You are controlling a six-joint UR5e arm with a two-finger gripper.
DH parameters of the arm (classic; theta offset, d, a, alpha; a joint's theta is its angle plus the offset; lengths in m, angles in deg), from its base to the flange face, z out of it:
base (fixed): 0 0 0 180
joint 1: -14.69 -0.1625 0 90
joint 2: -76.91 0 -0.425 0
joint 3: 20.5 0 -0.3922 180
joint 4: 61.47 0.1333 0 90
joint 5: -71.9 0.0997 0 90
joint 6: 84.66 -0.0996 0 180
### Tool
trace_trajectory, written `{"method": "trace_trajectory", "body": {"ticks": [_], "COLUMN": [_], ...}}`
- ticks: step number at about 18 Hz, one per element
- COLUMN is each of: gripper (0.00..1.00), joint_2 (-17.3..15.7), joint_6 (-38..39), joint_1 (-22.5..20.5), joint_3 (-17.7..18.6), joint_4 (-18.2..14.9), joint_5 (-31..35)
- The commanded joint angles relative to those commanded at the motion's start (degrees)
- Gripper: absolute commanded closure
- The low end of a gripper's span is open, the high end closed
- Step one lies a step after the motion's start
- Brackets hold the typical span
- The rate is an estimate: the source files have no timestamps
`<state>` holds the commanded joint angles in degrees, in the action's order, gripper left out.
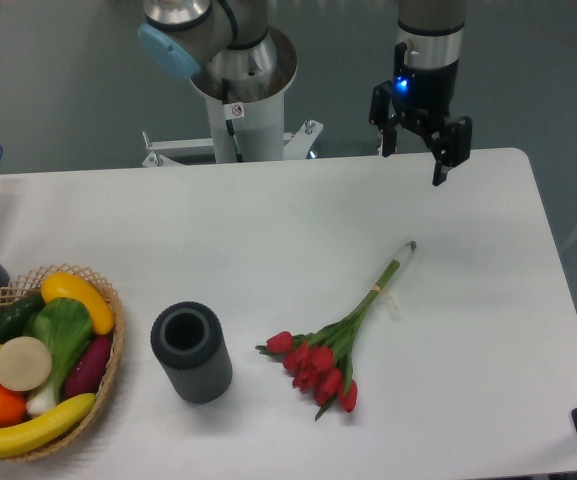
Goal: Pick up the flowers from the table
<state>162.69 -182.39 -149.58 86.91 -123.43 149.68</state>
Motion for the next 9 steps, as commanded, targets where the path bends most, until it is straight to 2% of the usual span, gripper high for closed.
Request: {"method": "trace_trajectory", "body": {"ticks": [6,9], "gripper": [0.0,0.0], "joint_2": [0.17,0.53], "joint_6": [0.7,3.16], "joint_1": [0.09,0.0], "joint_3": [-0.18,0.0], "joint_4": [-0.18,0.09], "joint_5": [-0.17,-2.98]}}
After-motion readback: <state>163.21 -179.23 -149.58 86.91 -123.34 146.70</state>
